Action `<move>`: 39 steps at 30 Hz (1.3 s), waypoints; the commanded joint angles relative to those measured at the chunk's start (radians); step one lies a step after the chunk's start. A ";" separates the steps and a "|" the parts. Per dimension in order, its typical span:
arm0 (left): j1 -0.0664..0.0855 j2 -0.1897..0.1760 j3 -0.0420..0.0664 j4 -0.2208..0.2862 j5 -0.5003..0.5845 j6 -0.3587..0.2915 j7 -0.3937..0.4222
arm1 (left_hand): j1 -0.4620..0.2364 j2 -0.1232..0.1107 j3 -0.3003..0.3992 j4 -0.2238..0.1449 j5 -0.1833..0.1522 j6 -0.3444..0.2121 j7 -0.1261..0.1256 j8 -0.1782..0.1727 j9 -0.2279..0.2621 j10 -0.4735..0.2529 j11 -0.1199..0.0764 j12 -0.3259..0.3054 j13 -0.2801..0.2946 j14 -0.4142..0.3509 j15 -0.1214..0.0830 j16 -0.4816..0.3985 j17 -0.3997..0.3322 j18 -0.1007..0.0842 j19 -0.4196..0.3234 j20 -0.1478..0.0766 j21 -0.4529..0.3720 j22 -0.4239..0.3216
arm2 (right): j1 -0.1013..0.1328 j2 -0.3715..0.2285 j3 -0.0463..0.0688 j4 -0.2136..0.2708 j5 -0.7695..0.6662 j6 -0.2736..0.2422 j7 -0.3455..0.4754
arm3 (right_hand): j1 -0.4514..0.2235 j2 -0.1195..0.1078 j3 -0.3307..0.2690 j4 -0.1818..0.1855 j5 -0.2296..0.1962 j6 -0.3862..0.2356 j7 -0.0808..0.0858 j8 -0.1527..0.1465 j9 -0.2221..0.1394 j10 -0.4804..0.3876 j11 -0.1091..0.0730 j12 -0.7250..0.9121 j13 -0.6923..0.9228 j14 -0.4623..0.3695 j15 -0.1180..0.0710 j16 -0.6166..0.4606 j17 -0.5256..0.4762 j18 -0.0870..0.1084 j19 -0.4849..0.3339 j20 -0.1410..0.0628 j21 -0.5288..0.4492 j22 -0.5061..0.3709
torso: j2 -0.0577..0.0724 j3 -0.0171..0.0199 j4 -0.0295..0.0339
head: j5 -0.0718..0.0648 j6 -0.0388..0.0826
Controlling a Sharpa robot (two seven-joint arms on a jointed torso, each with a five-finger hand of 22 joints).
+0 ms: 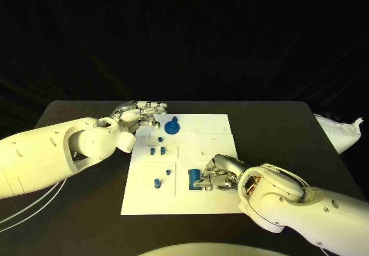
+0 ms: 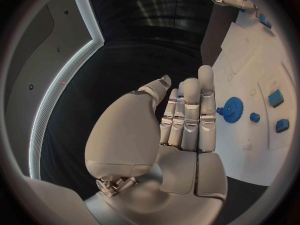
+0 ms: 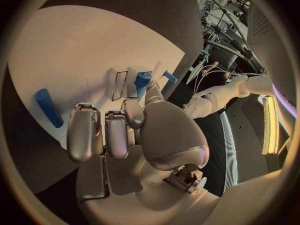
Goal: Assemble the parts on the task board
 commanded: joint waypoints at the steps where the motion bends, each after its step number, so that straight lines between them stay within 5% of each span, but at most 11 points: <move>1: 0.000 0.001 0.001 0.003 -0.002 0.013 0.005 | -0.006 0.003 -0.004 -0.001 -0.001 -0.008 0.000 0.001 -0.001 -0.007 0.003 0.003 0.001 -0.006 -0.001 -0.002 -0.001 0.010 -0.003 0.007 -0.006 -0.001 | 0.000 0.000 0.000 -0.003 -0.034 0.005 0.005 | 0.017 0.007 0.002 -0.007 -0.003 -0.004 -0.004 -0.004 0.002 0.003 -0.004 0.001 -0.002 0.067 -0.007 -0.004 0.067 -0.018 0.001 -0.005 -0.004 -0.001 | 0.000 -0.0008 0.0003 | 0.000 -0.002; 11: 0.000 -0.001 0.001 0.001 -0.002 0.012 0.007 | -0.006 0.003 -0.004 -0.001 -0.001 -0.008 0.000 0.001 -0.001 -0.007 0.003 0.003 0.001 -0.006 -0.001 -0.002 -0.001 0.010 -0.003 0.007 -0.006 -0.001 | 0.018 -0.102 0.001 0.057 0.046 -0.092 0.046 | 0.003 0.012 0.005 0.002 0.059 -0.029 0.008 -0.031 -0.004 -0.003 0.005 -0.015 -0.010 0.066 0.000 -0.006 0.064 -0.017 -0.001 -0.002 -0.008 -0.005 | -0.005 0.0013 -0.0089 | -0.013 0.008; 15: 0.000 0.000 0.001 -0.001 -0.002 0.012 0.007 | -0.006 0.003 -0.004 -0.001 -0.001 -0.008 0.000 0.001 -0.001 -0.007 0.003 0.003 0.001 -0.006 -0.001 -0.002 -0.001 0.010 -0.003 0.007 -0.006 -0.001 | 0.047 -0.180 0.001 0.086 0.060 -0.082 0.055 | 0.016 0.018 0.016 -0.003 0.117 -0.032 0.010 -0.043 -0.007 -0.022 0.007 -0.052 -0.035 0.063 0.002 -0.015 0.053 -0.013 -0.008 0.000 -0.019 -0.022 | -0.007 0.0011 -0.0142 | -0.026 0.013; 22: 0.000 0.002 0.001 -0.002 -0.002 0.016 0.008 | -0.006 0.003 -0.004 -0.001 -0.001 -0.008 0.000 0.001 -0.001 -0.007 0.003 0.003 0.001 -0.006 -0.001 -0.002 -0.001 0.010 -0.003 0.007 -0.006 -0.001 | 0.068 -0.271 0.001 0.091 0.016 -0.050 0.036 | 0.011 0.012 0.014 0.004 0.128 -0.041 0.017 -0.062 -0.013 -0.045 0.013 -0.103 -0.072 0.061 0.006 -0.021 0.046 -0.011 -0.013 0.003 -0.028 -0.035 | -0.009 0.0024 -0.0290 | -0.037 0.017; 27: -0.002 0.002 0.001 -0.003 -0.002 0.021 0.007 | -0.005 0.004 -0.004 -0.001 -0.001 -0.008 0.000 0.002 -0.001 -0.008 0.003 0.005 0.001 -0.007 -0.001 -0.001 -0.001 0.010 -0.003 0.007 -0.007 -0.001 | 0.065 -0.292 0.001 0.085 -0.041 -0.026 0.025 | 0.005 0.011 0.013 0.009 0.127 -0.039 0.018 -0.066 -0.015 -0.047 0.014 -0.111 -0.077 0.060 0.008 -0.023 0.043 -0.010 -0.015 0.004 -0.032 -0.039 | -0.009 0.0059 -0.0343 | -0.040 0.016; 30: -0.003 0.002 0.001 -0.002 -0.002 0.023 0.007 | -0.005 0.004 -0.004 -0.001 -0.001 -0.008 0.000 0.002 -0.001 -0.008 0.003 0.005 0.001 -0.007 -0.001 -0.001 -0.001 0.010 -0.003 0.007 -0.007 -0.001 | 0.057 -0.294 0.000 0.078 -0.095 -0.001 0.020 | -0.002 0.009 0.011 0.016 0.125 -0.035 0.018 -0.069 -0.015 -0.046 0.015 -0.114 -0.079 0.060 0.008 -0.024 0.043 -0.010 -0.015 0.005 -0.032 -0.039 | -0.010 0.0029 -0.0311 | -0.043 0.014; 39: -0.004 0.001 0.001 -0.001 -0.002 0.025 0.008 | -0.005 0.004 -0.004 -0.001 -0.001 -0.008 0.000 0.002 -0.001 -0.008 0.003 0.005 0.001 -0.007 -0.001 -0.001 -0.001 0.010 -0.003 0.007 -0.007 -0.001 | 0.022 -0.258 -0.002 0.052 -0.150 0.036 0.015 | -0.016 0.003 0.006 0.031 0.118 -0.028 0.018 -0.074 -0.015 -0.044 0.015 -0.118 -0.080 0.060 0.009 -0.025 0.043 -0.010 -0.015 0.006 -0.034 -0.040 | -0.009 0.0025 -0.0291 | -0.037 0.011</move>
